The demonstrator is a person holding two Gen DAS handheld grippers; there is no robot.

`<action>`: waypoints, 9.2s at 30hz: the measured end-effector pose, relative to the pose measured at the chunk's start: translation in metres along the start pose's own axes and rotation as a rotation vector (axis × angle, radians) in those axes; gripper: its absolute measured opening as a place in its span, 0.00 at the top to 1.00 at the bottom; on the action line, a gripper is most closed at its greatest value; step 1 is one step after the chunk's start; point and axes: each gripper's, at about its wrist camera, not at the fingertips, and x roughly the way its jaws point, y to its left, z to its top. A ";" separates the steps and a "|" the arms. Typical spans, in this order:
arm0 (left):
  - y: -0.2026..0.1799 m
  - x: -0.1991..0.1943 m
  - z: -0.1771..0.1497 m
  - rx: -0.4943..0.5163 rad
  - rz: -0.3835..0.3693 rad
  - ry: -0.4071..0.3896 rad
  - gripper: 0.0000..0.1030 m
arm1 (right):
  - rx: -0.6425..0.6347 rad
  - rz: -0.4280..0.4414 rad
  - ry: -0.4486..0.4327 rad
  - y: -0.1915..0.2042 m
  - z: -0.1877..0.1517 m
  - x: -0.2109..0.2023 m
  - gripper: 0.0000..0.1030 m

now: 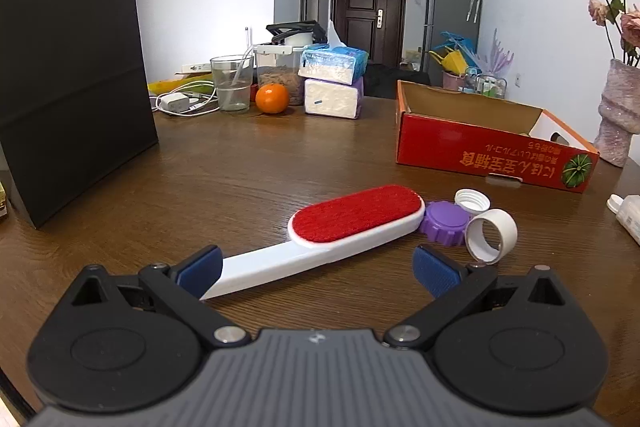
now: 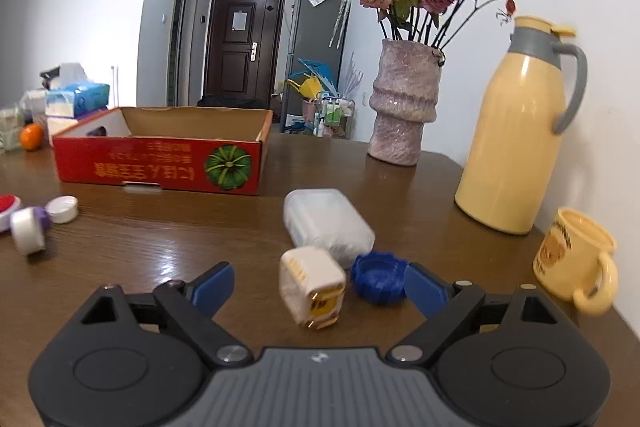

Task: Organize rigid objects
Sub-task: 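Move the left gripper to the lint brush while the right approaches the plug adapter, then grasp the lint brush with the left gripper while the right grasps the white plug adapter, then carry the lint brush and plug adapter over the red box with both grippers, then release the lint brush and plug adapter into the box with both grippers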

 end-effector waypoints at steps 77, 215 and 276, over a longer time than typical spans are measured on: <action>-0.002 0.102 0.028 -0.009 -0.082 0.138 0.45 | 0.134 0.062 -0.062 0.014 -0.005 0.020 0.70; -0.176 0.249 0.196 0.083 -0.207 0.032 0.44 | 0.110 0.213 -0.222 0.130 0.170 0.213 0.70; -0.161 0.212 0.198 0.139 -0.170 0.095 0.00 | 0.054 0.119 0.059 0.119 0.180 0.202 0.00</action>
